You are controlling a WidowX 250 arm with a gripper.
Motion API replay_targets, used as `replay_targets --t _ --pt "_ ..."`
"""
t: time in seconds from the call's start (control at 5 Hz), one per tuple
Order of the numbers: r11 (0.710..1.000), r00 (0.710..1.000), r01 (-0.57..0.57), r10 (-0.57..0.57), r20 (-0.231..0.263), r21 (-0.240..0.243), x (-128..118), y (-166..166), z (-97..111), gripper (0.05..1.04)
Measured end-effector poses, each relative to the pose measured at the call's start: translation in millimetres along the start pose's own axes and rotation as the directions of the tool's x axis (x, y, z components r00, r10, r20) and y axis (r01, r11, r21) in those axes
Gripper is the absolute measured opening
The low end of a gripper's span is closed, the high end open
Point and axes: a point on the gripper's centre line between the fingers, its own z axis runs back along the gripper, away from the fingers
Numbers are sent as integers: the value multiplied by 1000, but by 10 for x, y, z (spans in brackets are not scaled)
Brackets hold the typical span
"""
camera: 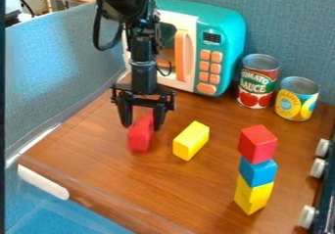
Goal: Put the top red block down next to the yellow block
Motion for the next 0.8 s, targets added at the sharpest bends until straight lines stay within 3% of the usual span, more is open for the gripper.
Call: replay_targets --t 0.2,0.4,0.6,0.8 --pt "998 999 55 -55 0 27 1 -122 3 1002" --pt "989 988 132 -137 65 68 6 -411 257 1000" --pt "968 956 239 -249 155 81 -108 -716 722 1000" --pt "923 906 375 -385 177 90 -305 -1066 922 1000"
